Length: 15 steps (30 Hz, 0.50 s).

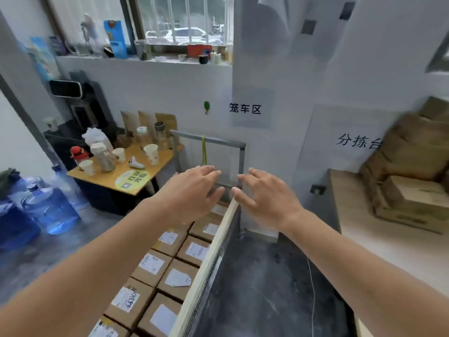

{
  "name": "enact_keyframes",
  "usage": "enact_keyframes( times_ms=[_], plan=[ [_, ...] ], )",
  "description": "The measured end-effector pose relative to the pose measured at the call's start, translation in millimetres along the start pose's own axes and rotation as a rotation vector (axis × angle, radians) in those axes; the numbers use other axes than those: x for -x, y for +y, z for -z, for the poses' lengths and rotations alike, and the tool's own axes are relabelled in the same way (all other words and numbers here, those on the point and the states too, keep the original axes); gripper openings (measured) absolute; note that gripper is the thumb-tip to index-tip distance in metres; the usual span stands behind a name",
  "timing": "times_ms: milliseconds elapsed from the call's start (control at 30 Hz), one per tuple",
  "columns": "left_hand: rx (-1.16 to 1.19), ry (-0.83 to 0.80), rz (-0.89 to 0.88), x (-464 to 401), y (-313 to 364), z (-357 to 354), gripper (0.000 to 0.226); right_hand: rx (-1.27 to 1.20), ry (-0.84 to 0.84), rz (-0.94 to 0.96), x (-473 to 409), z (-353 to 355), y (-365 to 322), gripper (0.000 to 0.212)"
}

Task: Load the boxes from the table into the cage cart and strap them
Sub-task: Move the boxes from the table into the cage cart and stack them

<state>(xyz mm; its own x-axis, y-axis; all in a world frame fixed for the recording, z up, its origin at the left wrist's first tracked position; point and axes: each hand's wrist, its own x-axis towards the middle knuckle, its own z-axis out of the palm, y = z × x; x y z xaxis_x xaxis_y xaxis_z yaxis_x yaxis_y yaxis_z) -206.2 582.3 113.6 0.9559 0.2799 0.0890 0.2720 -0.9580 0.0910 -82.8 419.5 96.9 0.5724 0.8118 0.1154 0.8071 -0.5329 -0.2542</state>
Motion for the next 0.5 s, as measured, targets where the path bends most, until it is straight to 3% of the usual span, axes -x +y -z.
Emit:
enact_keyframes(
  times_ms=[267, 500],
  plan=[
    [0.046, -0.017, -0.189, -131.5, 87.1, -25.9, 0.057, 0.036, 0.007, -0.214, -11.3, 30.1, 134.9, 0.061],
    [0.065, -0.092, -0.355, -223.4, 139.7, -50.8, 0.056, 0.031, 0.020, -0.397, -19.6, 43.5, 212.8, 0.060]
  ],
)
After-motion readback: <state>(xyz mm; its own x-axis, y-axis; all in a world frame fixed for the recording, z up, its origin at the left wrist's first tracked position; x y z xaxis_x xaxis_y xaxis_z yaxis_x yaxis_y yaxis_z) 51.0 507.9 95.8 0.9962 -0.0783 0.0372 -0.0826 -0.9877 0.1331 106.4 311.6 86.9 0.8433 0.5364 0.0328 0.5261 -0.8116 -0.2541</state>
